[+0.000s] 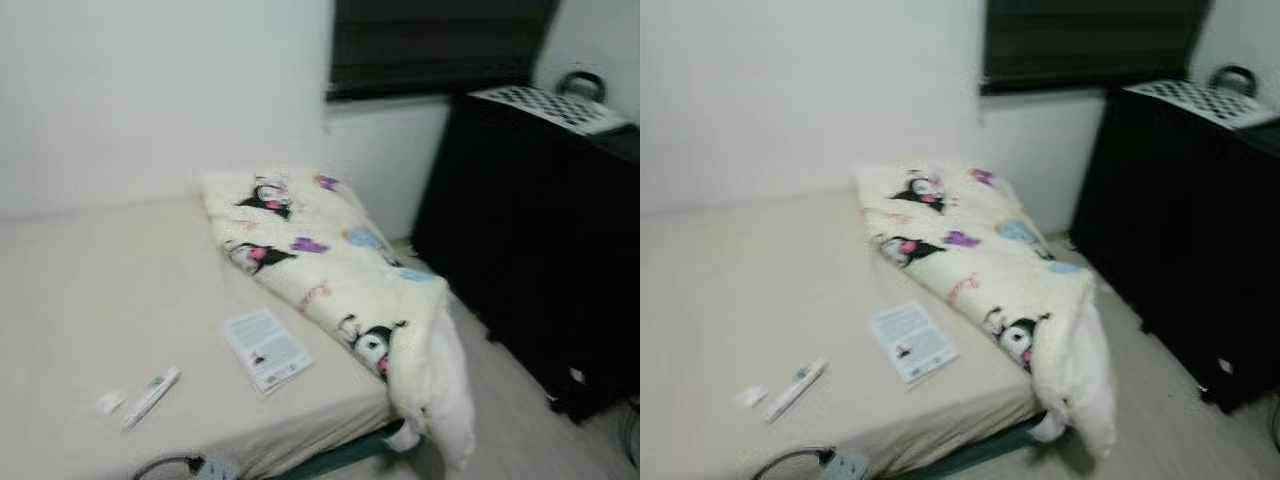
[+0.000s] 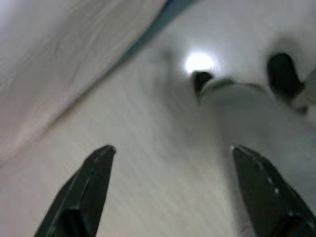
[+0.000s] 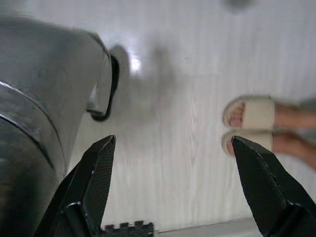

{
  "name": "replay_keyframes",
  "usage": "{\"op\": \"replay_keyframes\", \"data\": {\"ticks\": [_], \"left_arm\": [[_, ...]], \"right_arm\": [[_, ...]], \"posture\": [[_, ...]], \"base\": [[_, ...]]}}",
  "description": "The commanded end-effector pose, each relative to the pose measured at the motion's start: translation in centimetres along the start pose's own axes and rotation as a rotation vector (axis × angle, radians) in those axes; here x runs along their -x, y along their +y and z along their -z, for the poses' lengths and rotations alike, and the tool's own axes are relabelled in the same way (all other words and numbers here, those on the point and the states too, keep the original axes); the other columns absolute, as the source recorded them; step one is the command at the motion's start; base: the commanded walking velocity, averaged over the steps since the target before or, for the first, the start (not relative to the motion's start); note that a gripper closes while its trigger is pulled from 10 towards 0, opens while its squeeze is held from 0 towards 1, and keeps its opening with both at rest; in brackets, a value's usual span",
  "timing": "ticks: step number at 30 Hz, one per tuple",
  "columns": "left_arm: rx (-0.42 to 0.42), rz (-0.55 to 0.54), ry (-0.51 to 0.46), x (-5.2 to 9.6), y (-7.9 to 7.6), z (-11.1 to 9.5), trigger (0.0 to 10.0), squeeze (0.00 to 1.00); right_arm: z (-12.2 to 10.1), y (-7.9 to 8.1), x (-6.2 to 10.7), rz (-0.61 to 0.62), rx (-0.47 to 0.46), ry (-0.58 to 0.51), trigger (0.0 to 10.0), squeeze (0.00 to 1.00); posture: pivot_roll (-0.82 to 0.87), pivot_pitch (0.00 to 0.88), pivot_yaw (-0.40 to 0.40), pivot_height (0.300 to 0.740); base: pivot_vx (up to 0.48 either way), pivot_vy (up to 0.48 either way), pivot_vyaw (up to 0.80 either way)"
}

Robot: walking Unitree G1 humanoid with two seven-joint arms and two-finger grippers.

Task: Clean up the room

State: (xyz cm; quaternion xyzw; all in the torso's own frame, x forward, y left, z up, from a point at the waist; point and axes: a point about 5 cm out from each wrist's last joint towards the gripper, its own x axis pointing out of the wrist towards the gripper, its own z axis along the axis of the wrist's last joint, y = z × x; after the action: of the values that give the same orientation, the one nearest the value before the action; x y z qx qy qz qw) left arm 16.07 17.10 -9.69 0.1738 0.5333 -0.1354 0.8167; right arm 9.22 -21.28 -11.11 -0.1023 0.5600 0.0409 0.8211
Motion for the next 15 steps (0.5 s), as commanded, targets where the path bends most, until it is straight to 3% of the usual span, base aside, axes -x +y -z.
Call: {"op": "replay_keyframes", "data": {"ticks": [1,11,15], "left_arm": [[-0.005,0.016,0.056,0.1,-0.4,1.5,10.0,0.0],[-0.004,0.009,0.035,0.1,-0.5,1.3,10.0,0.0],[0.014,0.004,0.021,0.1,-0.5,1.3,10.0,0.0]], "right_arm": [[-0.2,0.3,0.0,-0.026,-0.016,-0.016,10.0,0.0],[-1.4,-1.3,0.0,0.012,-0.005,-0.08,10.0,0.0],[-4.7,-2.9,0.0,0.057,0.001,-0.197,10.0,0.0]], "posture": [[0.04,0.031,-0.015,0.735],[0.03,0.023,-0.016,0.735],[0.02,0.022,-0.014,0.735]], "base": [[0.0,0.0,0.79],[0.0,0.0,0.79],[0.0,0.0,0.79]]}}
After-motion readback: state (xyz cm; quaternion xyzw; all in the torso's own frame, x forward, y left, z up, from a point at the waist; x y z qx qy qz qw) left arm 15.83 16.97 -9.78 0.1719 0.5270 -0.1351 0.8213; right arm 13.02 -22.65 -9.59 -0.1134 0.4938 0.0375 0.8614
